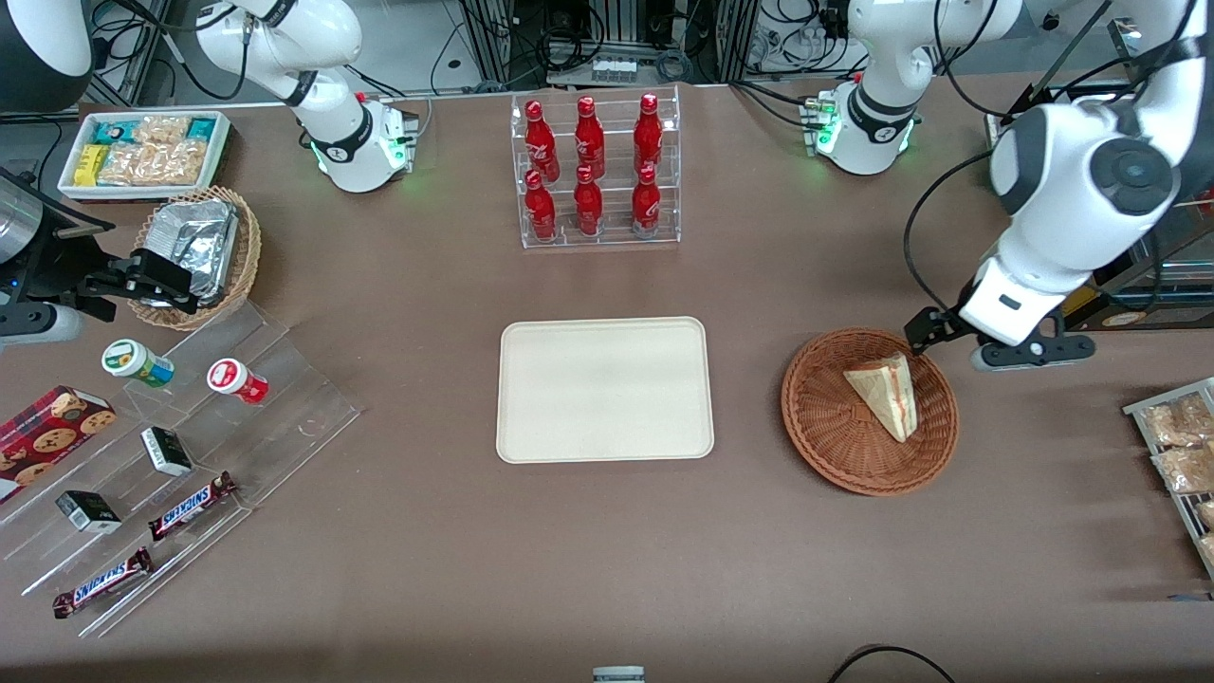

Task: Place sandwich from basket to tray
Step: 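Move the left gripper down over the wrapped sandwich in the wicker basket, then close the left gripper on the wrapped sandwich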

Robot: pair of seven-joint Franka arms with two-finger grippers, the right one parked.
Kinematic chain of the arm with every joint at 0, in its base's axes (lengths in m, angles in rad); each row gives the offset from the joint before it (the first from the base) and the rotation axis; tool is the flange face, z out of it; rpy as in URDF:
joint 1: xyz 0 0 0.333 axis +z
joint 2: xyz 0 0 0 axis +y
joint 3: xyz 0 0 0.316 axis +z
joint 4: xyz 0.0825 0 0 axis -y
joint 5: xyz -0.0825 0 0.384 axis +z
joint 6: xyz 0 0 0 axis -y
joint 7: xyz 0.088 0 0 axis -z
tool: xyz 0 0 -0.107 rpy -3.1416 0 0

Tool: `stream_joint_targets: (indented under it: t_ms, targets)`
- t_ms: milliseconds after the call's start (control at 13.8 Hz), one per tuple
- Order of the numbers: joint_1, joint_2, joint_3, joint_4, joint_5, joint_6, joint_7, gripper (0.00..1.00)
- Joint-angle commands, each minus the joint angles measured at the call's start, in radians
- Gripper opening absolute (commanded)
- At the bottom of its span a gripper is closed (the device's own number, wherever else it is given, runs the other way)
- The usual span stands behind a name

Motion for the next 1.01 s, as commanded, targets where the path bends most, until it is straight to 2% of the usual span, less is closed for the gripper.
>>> stream_joint_targets:
  t_ms: [0, 145, 507, 942]
  targets:
    - [0.010, -0.018, -0.001, -0.098, -0.019, 0.086, -0.023, 1.00]
    - [0.010, -0.006, -0.001, -0.116, -0.019, 0.118, -0.068, 1.00]
    - [0.010, 0.009, -0.001, -0.262, -0.019, 0.328, -0.233, 1.00]
    - [0.010, 0.094, -0.001, -0.293, -0.019, 0.451, -0.275, 1.00]
